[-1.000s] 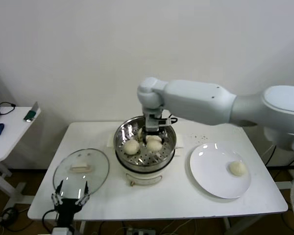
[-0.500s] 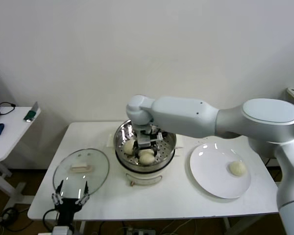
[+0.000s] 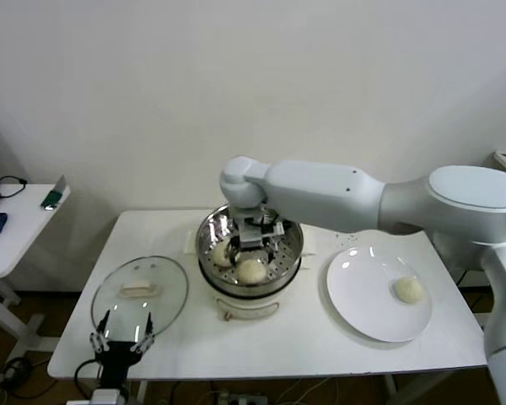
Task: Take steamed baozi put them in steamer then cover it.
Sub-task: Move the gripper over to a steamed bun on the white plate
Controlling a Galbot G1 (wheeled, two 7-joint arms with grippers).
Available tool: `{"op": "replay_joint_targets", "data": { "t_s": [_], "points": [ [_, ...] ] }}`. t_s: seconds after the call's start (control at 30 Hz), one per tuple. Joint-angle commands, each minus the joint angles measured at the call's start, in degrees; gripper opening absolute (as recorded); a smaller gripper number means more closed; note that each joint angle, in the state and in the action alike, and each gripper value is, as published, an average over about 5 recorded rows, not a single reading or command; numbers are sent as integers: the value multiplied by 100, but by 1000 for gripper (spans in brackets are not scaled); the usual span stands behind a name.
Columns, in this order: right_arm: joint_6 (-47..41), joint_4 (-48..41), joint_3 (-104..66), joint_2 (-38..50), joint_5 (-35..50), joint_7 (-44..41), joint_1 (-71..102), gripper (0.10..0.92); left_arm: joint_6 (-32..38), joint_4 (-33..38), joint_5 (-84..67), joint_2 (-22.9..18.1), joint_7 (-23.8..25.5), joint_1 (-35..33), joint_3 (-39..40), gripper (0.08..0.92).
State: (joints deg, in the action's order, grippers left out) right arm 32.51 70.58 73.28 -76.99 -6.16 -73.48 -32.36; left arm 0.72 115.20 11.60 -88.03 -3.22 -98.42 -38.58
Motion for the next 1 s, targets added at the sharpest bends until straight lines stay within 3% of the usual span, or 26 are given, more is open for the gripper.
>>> {"op": "replay_joint_targets", "data": {
  "t_s": [0.03,0.23,0.4,0.63,1.0],
  "points": [
    [-790,-402,703,921,1304,1003,-1046,823,-9,62,43,-3,-5,-7,36,823],
    [-2381,-725,1412,1859,2828,1182,-1264,823,15,84,53,3,-7,-48,74,823],
    [-3170,-609,1423,2643,3162,1247,-964,823,46,130,33,13,-5,-107,33,823],
    [-3711,-336,884,3623,2475,1248,132,823,53,203,37,14,-4,-166,5,823],
    [-3265,-1143,-811,4069,660,846,1982,823,44,165,123,-20,-15,-221,1,823]
  ]
}}
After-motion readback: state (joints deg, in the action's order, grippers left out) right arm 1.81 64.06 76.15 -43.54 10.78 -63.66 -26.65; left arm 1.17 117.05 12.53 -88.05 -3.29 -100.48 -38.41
